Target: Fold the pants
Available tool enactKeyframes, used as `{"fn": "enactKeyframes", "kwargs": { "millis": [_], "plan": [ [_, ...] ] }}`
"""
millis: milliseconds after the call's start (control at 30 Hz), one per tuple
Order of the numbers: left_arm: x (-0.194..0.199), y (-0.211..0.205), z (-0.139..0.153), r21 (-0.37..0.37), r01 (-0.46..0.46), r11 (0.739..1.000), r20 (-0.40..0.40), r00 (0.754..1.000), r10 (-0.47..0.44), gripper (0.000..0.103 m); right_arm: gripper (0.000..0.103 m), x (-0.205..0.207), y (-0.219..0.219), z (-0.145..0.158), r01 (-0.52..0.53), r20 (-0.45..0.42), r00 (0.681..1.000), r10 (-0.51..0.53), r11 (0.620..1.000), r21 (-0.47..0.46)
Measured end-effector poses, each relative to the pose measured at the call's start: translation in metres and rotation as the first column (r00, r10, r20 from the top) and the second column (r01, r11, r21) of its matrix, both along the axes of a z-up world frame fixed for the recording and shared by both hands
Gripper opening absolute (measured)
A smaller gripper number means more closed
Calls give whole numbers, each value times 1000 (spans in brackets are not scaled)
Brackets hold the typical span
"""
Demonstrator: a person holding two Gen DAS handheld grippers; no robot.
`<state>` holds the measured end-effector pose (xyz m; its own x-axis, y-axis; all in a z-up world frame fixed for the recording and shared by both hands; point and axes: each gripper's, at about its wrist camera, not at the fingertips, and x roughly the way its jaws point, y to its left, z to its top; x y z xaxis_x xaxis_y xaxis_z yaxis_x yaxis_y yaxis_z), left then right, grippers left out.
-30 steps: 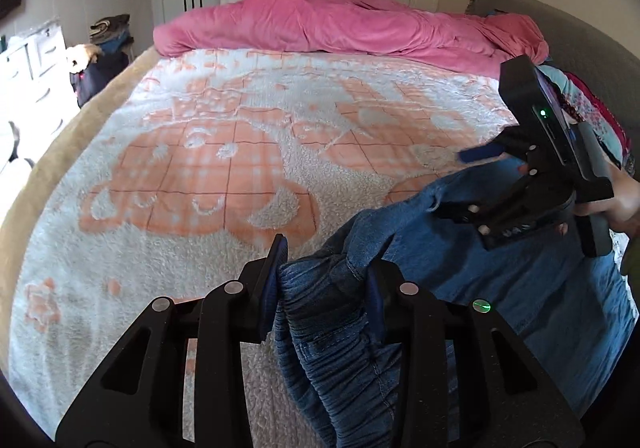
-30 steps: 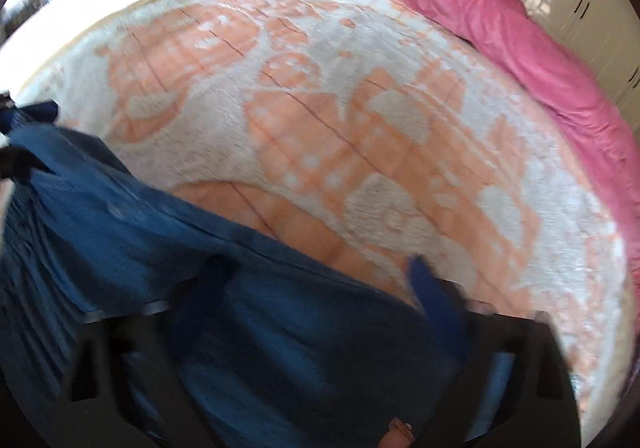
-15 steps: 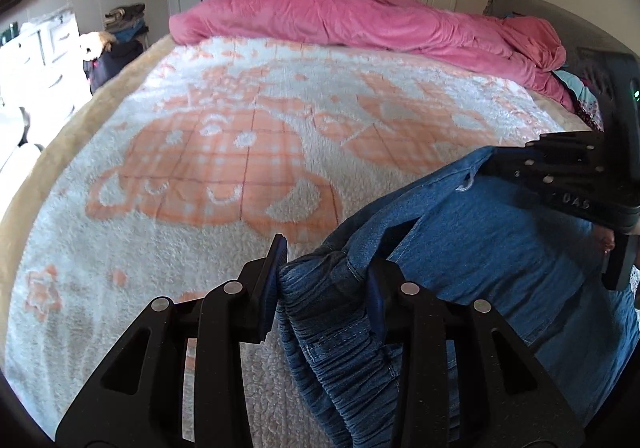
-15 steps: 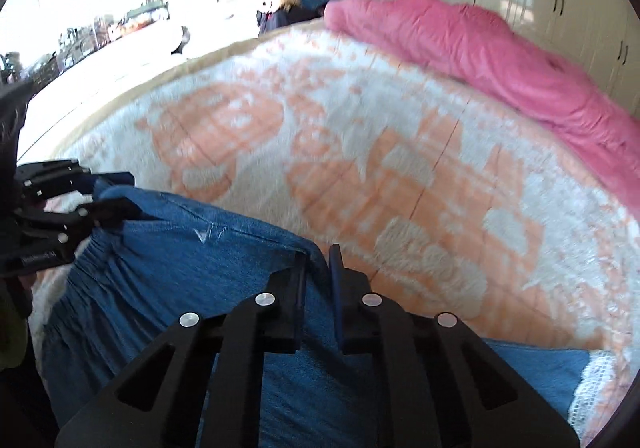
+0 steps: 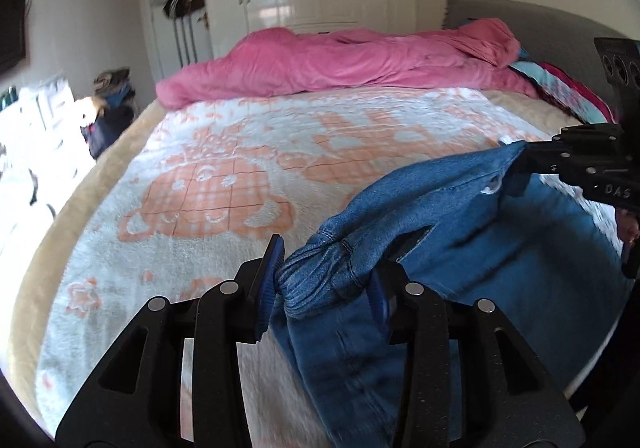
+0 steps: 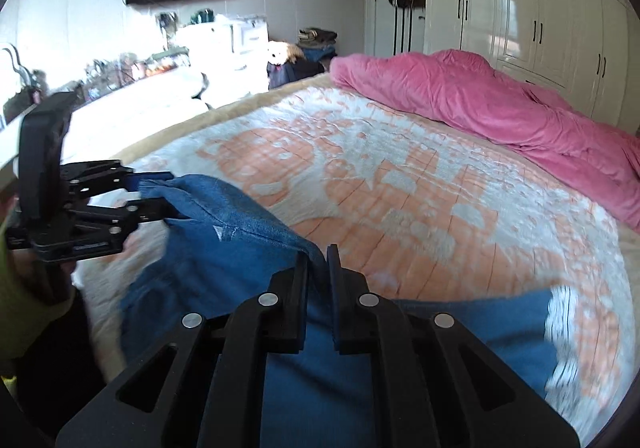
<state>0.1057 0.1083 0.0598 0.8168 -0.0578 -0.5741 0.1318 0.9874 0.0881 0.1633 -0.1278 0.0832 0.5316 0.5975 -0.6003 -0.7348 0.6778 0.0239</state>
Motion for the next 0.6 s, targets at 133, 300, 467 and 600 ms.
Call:
{"fn": "enactKeyframes", "kwargs": {
  "millis": [133, 300, 467, 600],
  "plan": [
    [-30, -8, -9, -10, 43, 999, -34, 998, -43, 40, 8, -43, -24, -8, 4, -46, 999, -2, 999, 48],
    [-51, -9, -25, -57, 43, 997, -154, 987, -52, 40, 8, -102, -21, -36, -37, -26, 999, 36, 998, -56],
    [-58, -6, -42, -55, 15, 998, -245, 969, -28, 40, 8, -133, -14, -65, -72, -104, 992, 65, 995, -69],
    [-60, -3, -47, -49, -8, 999, -286, 958, -6, 50, 8, -144, -6, -92, -87, -158, 985, 70, 991, -102]
  ]
}}
